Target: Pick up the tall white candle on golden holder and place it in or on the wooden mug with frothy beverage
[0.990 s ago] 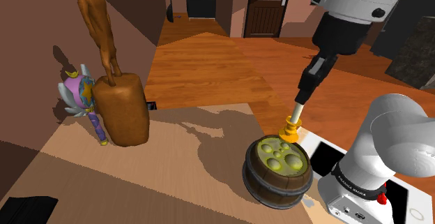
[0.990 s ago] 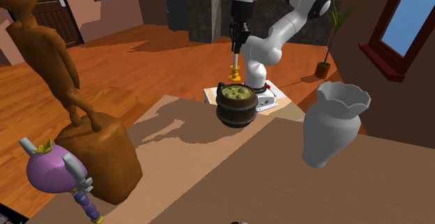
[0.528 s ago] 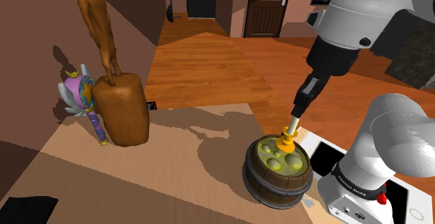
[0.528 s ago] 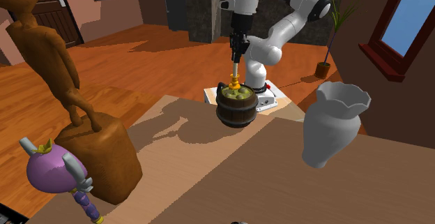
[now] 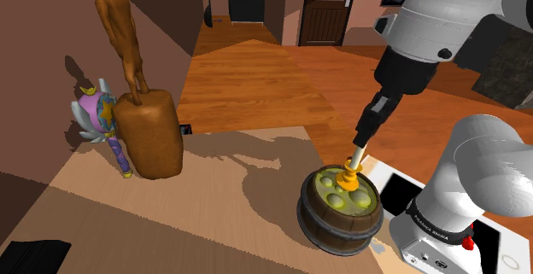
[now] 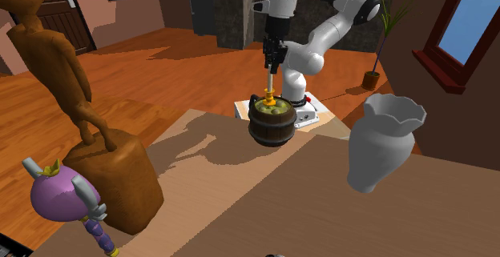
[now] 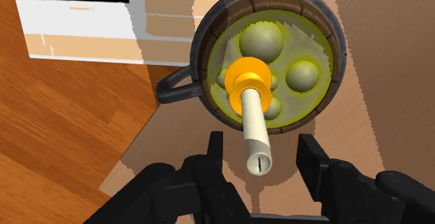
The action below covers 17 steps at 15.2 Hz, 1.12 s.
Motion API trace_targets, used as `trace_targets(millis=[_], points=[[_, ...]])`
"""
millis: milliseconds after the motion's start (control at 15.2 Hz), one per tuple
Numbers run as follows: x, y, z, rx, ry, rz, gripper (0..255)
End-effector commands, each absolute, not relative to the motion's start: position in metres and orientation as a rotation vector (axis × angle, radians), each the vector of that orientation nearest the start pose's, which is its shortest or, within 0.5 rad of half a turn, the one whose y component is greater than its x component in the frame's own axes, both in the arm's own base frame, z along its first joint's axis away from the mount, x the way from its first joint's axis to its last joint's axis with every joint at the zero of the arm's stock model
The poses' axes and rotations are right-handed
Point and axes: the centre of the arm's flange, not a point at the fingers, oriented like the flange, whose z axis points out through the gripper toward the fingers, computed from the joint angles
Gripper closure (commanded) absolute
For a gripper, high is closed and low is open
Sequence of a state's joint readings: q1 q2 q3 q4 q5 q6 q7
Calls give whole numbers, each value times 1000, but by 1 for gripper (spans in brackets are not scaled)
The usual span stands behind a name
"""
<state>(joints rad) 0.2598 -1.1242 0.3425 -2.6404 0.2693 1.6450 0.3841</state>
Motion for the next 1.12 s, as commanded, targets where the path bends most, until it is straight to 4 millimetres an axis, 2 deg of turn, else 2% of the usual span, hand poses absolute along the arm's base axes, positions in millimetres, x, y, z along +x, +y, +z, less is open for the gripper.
trace_targets(millis=[0,264,528,1056], points=[[179,178,532,-3131,-61,-173,0],[179,178,532,-3131,-61,-173,0],[174,178,582,-3131,-61,-173,0],[174,178,582,-3131,-61,-173,0]])
